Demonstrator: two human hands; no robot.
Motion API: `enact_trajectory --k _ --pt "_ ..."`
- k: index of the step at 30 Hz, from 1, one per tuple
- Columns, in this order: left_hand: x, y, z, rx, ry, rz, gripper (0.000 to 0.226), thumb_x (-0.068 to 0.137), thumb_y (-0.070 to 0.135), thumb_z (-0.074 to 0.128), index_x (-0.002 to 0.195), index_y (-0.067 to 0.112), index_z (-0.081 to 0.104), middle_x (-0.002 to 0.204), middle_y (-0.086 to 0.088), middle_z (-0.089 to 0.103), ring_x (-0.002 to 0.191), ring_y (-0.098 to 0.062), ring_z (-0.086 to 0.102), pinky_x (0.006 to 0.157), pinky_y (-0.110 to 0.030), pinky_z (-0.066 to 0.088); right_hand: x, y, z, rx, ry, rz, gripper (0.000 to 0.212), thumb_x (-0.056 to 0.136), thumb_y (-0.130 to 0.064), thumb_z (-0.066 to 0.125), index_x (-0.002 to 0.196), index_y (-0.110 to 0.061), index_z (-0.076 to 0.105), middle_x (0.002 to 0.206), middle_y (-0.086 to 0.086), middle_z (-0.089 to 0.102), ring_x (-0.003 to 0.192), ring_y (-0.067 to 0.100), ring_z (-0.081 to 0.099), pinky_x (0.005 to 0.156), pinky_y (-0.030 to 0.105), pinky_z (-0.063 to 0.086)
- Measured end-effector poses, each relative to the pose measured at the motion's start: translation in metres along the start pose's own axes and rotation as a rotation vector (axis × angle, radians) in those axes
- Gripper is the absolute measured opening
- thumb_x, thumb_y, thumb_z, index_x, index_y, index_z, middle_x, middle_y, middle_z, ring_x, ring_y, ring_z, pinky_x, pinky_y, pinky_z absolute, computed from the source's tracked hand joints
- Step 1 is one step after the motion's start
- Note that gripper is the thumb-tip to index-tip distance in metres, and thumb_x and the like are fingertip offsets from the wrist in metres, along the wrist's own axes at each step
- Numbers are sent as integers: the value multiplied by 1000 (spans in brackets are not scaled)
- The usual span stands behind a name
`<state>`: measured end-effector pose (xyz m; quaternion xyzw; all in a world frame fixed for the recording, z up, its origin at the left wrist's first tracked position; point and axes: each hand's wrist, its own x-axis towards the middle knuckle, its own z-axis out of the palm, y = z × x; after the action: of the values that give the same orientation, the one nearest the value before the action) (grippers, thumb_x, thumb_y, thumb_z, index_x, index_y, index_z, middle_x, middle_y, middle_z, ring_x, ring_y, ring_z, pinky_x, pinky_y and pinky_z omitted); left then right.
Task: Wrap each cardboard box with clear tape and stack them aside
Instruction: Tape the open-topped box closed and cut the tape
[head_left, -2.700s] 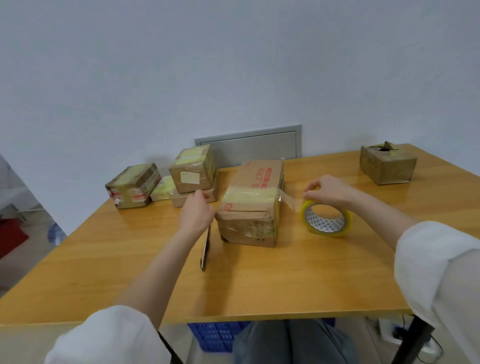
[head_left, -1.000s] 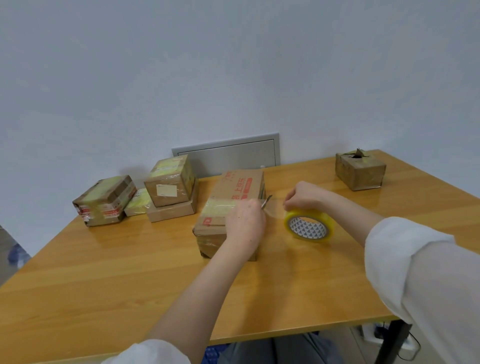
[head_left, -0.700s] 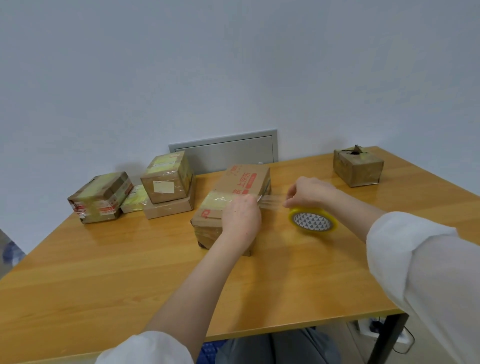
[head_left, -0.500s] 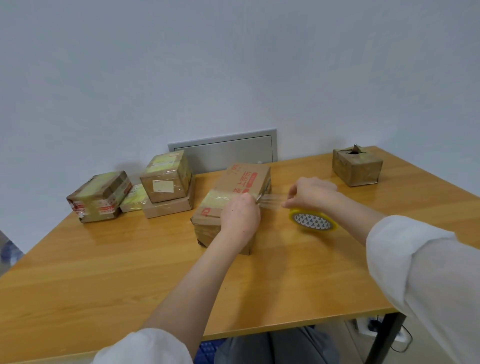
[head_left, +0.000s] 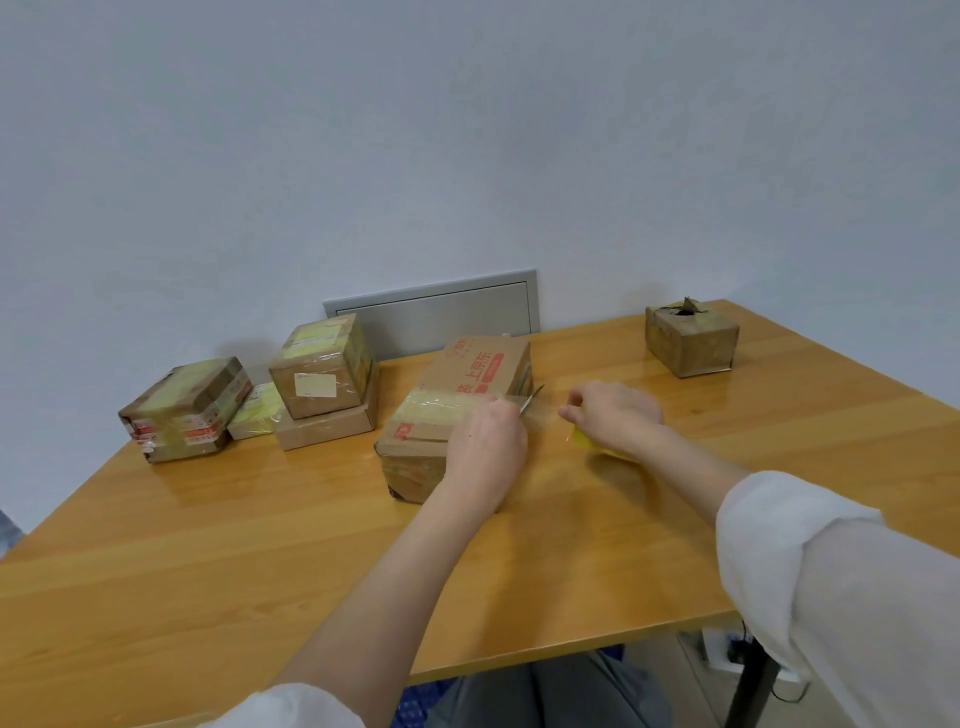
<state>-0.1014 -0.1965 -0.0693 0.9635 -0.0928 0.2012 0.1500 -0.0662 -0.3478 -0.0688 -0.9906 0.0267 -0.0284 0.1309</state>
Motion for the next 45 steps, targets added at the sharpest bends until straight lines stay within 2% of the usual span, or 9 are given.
enact_trajectory --k 8,15,19,26,29,36,45 --pt "-6 2 14 1 -5 -9 23 95 10 46 92 8 68 89 -7 64 83 -25 60 69 -35 52 -1 0 4 8 42 -5 30 99 -44 39 116 -34 63 118 4 64 109 29 58 73 30 38" --pt "-7 7 16 -5 -22 -35 21 94 8 46 87 5 65 89 -11 63 82 -30 60 61 -32 42 0 -1 4 14 72 -27 28 99 -40 40 112 -35 65 115 3 65 106 29 59 71 29 40" --pt "-6 9 17 -15 -64 -61 20 93 6 47 88 6 66 90 -11 64 84 -29 61 63 -31 44 -1 -3 6 1 98 -30 29 98 -41 41 110 -35 66 113 2 66 103 28 60 70 29 40" --pt "-6 19 12 62 -171 -123 24 92 -4 43 105 4 62 105 -15 60 99 -32 57 77 -36 48 -2 -7 7 -8 123 -46 29 96 -38 43 106 -35 70 109 2 68 101 28 62 68 27 40" --pt "-7 22 12 143 -187 -87 25 93 -4 45 112 4 58 110 -15 60 104 -31 58 79 -35 49 -3 -10 8 -14 133 -68 28 95 -36 44 100 -34 71 104 0 69 96 27 62 65 27 39" --pt "-2 24 7 191 -220 -59 22 92 -4 49 110 5 58 106 -12 61 99 -28 60 74 -33 49 -3 -13 9 -28 135 -89 27 94 -37 44 95 -33 71 97 -1 69 87 25 61 62 26 38" --pt "-9 11 3 135 -164 -78 21 93 -1 41 102 5 59 102 -13 60 95 -33 59 68 -35 44 1 -11 6 -10 115 -75 25 93 -42 48 102 -36 71 103 -2 69 96 25 62 67 27 41"
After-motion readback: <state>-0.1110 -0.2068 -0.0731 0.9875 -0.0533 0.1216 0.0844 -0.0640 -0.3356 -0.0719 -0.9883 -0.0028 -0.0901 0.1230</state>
